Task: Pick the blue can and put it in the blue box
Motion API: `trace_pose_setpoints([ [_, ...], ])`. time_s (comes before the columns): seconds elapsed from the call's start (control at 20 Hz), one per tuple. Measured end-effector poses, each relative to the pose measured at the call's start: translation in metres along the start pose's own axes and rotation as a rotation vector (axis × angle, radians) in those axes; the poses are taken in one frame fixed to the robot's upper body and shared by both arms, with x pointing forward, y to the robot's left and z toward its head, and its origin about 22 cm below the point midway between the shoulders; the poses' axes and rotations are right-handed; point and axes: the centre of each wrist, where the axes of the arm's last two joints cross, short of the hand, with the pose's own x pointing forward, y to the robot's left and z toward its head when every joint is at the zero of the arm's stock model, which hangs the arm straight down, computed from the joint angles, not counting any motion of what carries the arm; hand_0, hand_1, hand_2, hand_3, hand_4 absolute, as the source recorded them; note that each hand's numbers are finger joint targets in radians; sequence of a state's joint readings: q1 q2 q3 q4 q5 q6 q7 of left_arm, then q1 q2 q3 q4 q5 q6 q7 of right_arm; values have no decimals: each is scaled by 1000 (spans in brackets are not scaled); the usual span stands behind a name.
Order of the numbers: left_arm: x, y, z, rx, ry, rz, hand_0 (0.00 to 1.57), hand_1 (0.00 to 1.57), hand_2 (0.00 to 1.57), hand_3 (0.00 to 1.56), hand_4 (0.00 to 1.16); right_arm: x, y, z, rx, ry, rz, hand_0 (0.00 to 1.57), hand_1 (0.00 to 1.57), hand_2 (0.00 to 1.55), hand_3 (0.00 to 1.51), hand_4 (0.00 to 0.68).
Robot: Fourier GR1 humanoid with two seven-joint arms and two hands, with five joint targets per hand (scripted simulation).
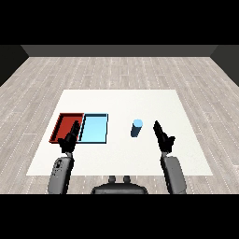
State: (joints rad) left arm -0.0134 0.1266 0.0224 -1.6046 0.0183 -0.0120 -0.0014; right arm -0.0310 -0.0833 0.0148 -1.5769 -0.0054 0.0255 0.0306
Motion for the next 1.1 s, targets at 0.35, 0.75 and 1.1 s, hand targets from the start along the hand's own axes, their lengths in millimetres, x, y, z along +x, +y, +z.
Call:
trace_pose_setpoints([
  [0.35,-9,-11,5,16,-19,48,0,0,0,0,0,-8,26,-23,-8,9,-14,0,0,0,0,0],
  [0.75,-19,-9,12,41,-254,102,0,0,0,0,0,-9,40,-39,76,-230,-112,0,0,0,0,0],
  [1.1,-26,-9,11,51,-289,104,0,0,0,0,0,-25,44,-45,96,-258,-129,0,0,0,0,0],
])
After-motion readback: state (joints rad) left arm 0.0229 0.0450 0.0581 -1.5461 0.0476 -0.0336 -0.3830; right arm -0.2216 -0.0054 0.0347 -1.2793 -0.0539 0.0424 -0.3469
